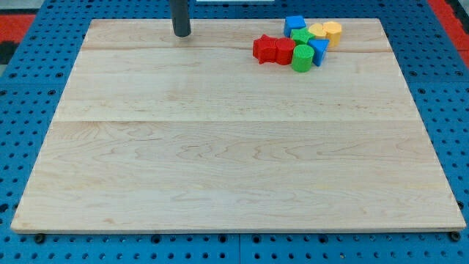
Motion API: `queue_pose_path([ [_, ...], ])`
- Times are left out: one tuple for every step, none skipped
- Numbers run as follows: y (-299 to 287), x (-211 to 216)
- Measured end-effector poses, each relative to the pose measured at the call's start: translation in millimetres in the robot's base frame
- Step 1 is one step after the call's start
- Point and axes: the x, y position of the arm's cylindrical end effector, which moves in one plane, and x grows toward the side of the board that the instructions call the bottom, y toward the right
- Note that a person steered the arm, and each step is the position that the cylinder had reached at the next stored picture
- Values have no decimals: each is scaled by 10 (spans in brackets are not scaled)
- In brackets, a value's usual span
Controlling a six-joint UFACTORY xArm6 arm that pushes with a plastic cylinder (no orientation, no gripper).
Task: Move your arm towards the green circle
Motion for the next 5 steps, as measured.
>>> queue_pose_path([
  [0, 0],
  [61, 145],
  [379, 651],
  [859, 1220],
  [1307, 1610],
])
